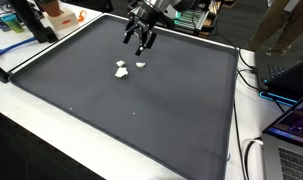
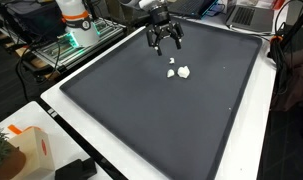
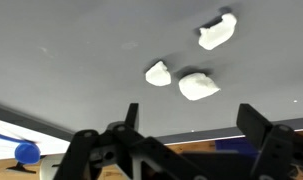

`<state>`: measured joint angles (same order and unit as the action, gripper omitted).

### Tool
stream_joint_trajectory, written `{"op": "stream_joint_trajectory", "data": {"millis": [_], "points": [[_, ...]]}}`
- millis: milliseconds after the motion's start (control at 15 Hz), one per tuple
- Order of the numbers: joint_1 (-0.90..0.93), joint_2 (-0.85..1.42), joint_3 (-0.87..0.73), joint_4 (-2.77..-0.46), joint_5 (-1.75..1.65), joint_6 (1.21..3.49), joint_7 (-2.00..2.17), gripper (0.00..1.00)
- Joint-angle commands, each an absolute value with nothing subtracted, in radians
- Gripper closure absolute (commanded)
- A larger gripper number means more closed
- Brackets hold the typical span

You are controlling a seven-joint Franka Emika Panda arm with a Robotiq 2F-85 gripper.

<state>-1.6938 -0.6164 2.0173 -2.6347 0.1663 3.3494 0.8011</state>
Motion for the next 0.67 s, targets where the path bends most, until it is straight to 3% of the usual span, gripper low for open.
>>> {"op": "stream_joint_trajectory", "data": {"millis": [0, 600], "points": [[-1.774, -0.715, 2.073, -2.569, 0.214, 3.372, 0.798, 0.00], [-1.919, -0.524, 2.077, -2.492, 0.146, 3.228, 0.611, 0.00]]}}
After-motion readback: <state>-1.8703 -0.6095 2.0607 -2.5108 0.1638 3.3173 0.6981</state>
